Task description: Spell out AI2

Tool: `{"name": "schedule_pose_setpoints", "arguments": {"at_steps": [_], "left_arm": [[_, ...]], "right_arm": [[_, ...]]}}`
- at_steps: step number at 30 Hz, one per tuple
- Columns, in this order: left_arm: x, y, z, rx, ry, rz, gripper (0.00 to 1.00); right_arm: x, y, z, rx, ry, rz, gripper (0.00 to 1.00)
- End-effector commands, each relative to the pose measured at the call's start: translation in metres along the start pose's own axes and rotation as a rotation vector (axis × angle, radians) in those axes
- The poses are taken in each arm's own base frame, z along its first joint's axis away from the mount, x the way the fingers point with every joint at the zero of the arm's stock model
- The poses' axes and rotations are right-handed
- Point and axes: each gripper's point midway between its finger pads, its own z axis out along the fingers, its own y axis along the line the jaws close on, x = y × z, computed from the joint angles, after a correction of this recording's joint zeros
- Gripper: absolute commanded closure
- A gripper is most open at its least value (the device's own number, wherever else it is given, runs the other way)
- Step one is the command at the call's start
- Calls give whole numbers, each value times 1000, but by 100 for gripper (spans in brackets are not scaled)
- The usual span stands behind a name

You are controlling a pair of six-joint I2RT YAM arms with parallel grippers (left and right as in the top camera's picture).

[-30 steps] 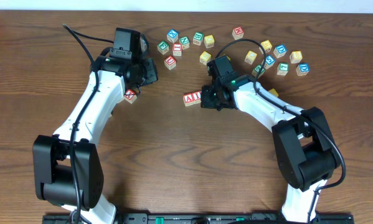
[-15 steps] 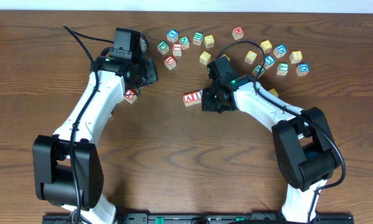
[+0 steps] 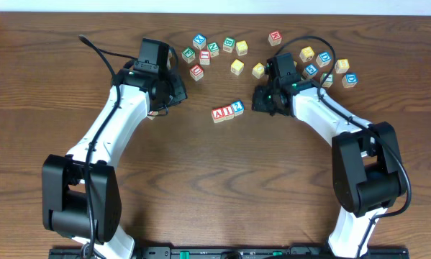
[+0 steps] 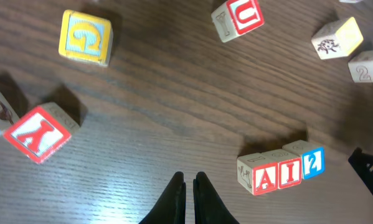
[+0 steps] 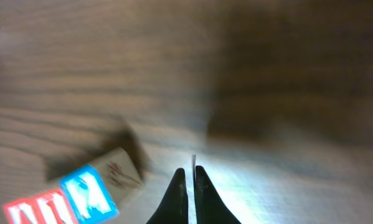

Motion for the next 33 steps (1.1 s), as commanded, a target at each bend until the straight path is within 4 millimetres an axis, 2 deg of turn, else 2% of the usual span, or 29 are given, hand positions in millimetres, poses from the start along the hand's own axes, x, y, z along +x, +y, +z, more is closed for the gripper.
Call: {"name": "schedule_pose_setpoints", "arguments": {"at_steps": [1,10,14,18,25,33], "left_arm": [[3,10,7,-39,6,-86,92],[2,8,9,-36,1,-135,92],[5,7,22,-21,24,-155,92],[15,-7,44,68,102,-154,93],[31,-16,76,149,204,-158,93],[38,-18,81,162,234,-149,93]], "right_arm": [[-6,11,-3,-19,-31,-20,99],[-5,19,14,-52,-33,-33,99],[-4,19,21,-62,-31,-33,99],[2,24,27,-100,0,-33,99],[8,31,27,-137,23,-56,99],[15,30,28,-135,53,-51,99]]}}
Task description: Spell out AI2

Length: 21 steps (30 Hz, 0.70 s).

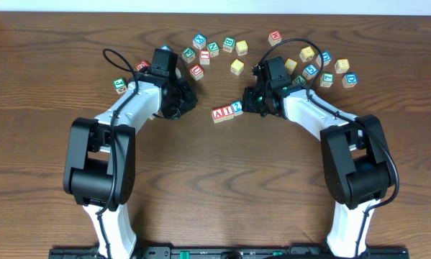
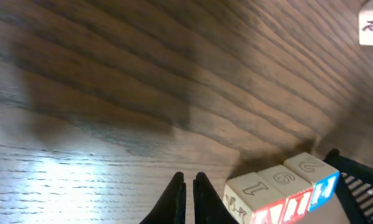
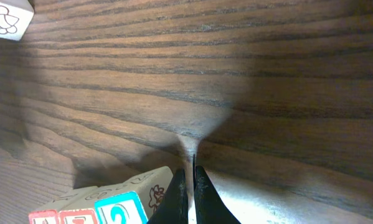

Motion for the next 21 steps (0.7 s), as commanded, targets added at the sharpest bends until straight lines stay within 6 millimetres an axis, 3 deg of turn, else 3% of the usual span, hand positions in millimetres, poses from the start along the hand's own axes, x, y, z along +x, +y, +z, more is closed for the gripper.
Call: {"name": "schedule_pose_setpoints", "arguments": {"at_steps": [1,21], "left_arm": [[8,-4,4,27,36,11,93],[26,-27,14,47,54,76,92]], "right_arm": [[5,6,3,-23,22,-22,99],[13,12,4,-31,47,-36,99]]}}
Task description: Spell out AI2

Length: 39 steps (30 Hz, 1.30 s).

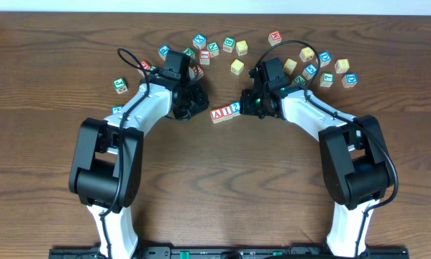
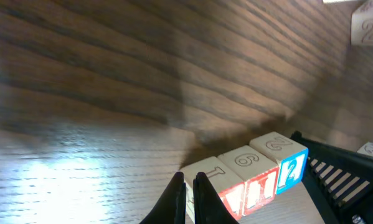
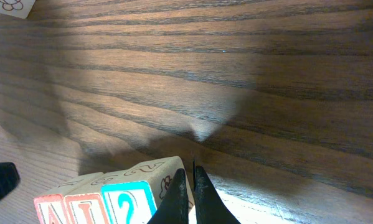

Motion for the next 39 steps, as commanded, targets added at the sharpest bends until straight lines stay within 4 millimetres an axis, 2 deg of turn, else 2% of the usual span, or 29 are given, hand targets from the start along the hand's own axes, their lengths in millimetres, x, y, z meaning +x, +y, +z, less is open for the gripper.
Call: {"name": "schedule_pose_setpoints", "arguments": {"at_steps": [1,4,9,15,23,39], "left_arm": [[7,3,5,-6,26,-5,93],[10,6,4,-19,35,-19,93],[10,21,3,-98,22,-74,93],[13,19,5,-98,26,-85,93],[28,7,12,-106,44,-48,93],[24,8,12,-124,21,-40,93]], "right_arm": [[3,4,3,-8,13,-19,99],[3,4,3,-8,13,-19,99],[3,4,3,-8,14,-19,99],[3,4,3,-8,14,-19,99],[4,3,3,-6,17,-17,99],[7,4,3,-15,29,-16,99]]}}
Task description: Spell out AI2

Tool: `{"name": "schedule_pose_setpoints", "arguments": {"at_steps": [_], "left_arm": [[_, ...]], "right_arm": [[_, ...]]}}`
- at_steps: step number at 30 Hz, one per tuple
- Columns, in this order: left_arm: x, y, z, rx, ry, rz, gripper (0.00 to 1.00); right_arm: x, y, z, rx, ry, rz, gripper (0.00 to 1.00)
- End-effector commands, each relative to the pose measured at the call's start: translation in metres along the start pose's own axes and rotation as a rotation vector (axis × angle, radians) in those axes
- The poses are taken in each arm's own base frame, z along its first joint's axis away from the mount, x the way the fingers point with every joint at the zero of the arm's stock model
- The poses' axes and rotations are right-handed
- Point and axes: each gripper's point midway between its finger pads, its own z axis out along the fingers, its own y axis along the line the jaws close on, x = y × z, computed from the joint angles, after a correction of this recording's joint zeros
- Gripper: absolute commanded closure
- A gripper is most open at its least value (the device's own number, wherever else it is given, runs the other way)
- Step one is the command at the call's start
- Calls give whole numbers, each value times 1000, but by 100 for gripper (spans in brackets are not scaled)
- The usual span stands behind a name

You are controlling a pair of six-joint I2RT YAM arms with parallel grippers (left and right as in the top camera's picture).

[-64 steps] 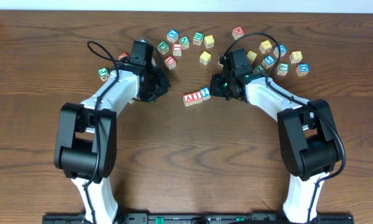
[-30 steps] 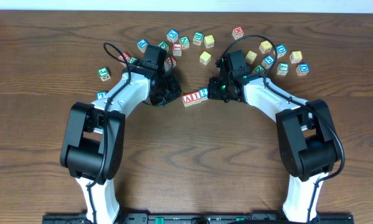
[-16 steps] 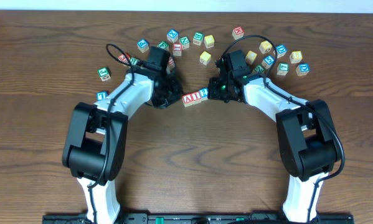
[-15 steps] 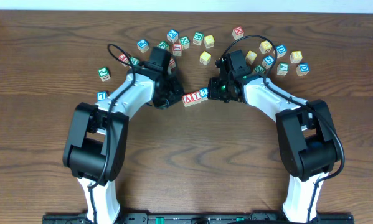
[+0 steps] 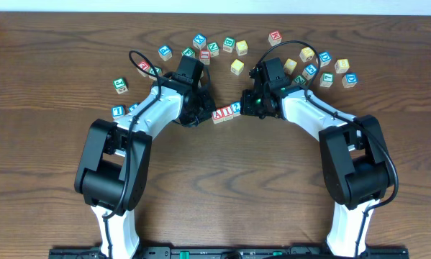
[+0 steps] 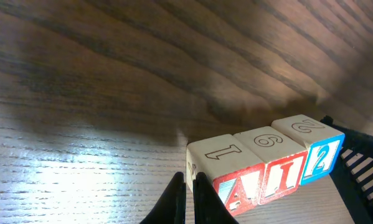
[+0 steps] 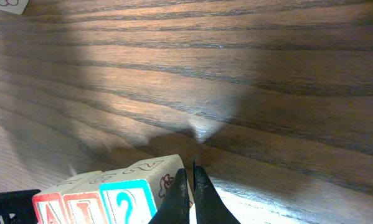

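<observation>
Three wooden blocks stand in a row at the table's middle: red A block [image 6: 236, 190], red I block [image 6: 288, 176] and blue 2 block [image 6: 322, 158], seen together as the row [image 5: 226, 112]. My left gripper [image 6: 187, 180] is shut, its tips against the A block's outer end. My right gripper [image 7: 188, 174] is shut too, its tips against the outer end of the 2 block [image 7: 129, 198]. In the overhead view the left gripper [image 5: 205, 115] and right gripper [image 5: 245, 106] flank the row.
Several loose letter blocks lie scattered behind the row, such as a yellow one [image 5: 237, 67] and a red one [image 5: 275, 37]. More sit at the far left [image 5: 119, 85] and far right [image 5: 350, 78].
My left gripper has moved right, from a little short of the A block to touching its end. The right gripper and the row stay about where they were.
At first both shut grippers stood well apart from the AI2 row, the left far off. Then each was nearer, the right close by the 2 block. Then the right touched the 2 block's end. Now both press the row's ends.
</observation>
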Motion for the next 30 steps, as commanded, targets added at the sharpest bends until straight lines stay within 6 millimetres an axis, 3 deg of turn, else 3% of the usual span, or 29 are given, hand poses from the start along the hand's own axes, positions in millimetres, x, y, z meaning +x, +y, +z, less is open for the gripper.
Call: {"name": "schedule_pose_setpoints", "arguments": {"at_steps": [1,20,30], "left_arm": [[0,5,4,-18,-4,-4,93],[-5,2,4,-9,-26,8,93],[-7,4,4,-23,-39,8,93]], "right_arm": [[5,7,3,-23,23,-16,99],[26,11,3,-49,112,3,99],[28,9,2,-39,117,9,99]]}}
